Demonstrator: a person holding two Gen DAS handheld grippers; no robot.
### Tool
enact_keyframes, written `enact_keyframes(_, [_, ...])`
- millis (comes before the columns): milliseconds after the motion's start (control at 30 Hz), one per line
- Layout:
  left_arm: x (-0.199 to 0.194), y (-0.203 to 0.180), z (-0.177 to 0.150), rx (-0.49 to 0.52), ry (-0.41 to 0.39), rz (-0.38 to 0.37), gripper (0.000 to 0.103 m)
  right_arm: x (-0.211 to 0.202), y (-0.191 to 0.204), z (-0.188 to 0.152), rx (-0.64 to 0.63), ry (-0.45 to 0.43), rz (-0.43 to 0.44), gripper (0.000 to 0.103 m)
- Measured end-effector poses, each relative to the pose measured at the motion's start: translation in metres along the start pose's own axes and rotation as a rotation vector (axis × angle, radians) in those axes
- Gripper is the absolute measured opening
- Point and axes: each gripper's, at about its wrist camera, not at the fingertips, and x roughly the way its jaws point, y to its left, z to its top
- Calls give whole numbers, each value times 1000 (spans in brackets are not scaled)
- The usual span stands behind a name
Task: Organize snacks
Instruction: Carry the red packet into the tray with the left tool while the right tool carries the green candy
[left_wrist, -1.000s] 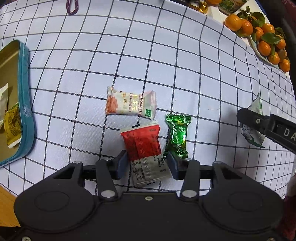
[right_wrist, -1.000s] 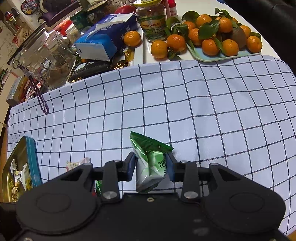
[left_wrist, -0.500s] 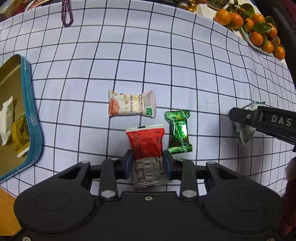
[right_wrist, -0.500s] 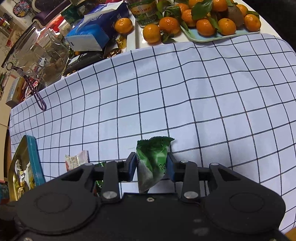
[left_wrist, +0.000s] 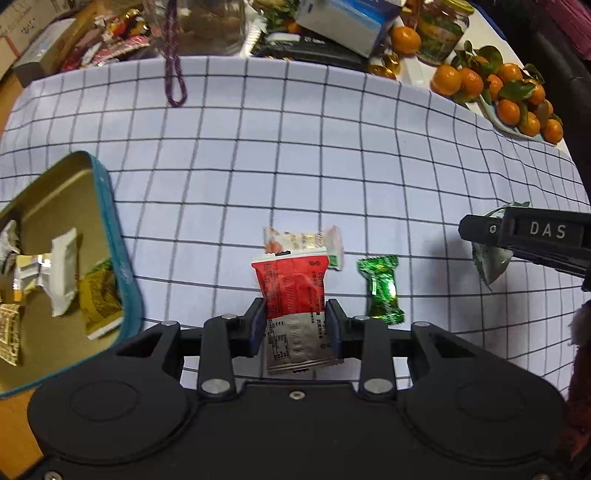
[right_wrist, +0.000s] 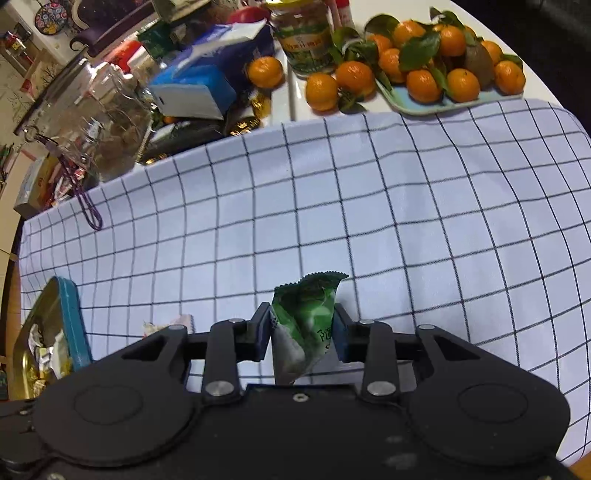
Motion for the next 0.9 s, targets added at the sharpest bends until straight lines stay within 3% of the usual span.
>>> enact_keyframes(167, [-10,11,-3,8,-45,55,42,1,20,0,-26,1,6,36])
enact_keyframes(467, [-26,35,-6,-35,-69,50,42,11,39,-5,-53,16,-22,36])
enact_keyframes(900, [-49,96,-14,-152,-117,107,43,27,62,-15,-44,42,-92,36])
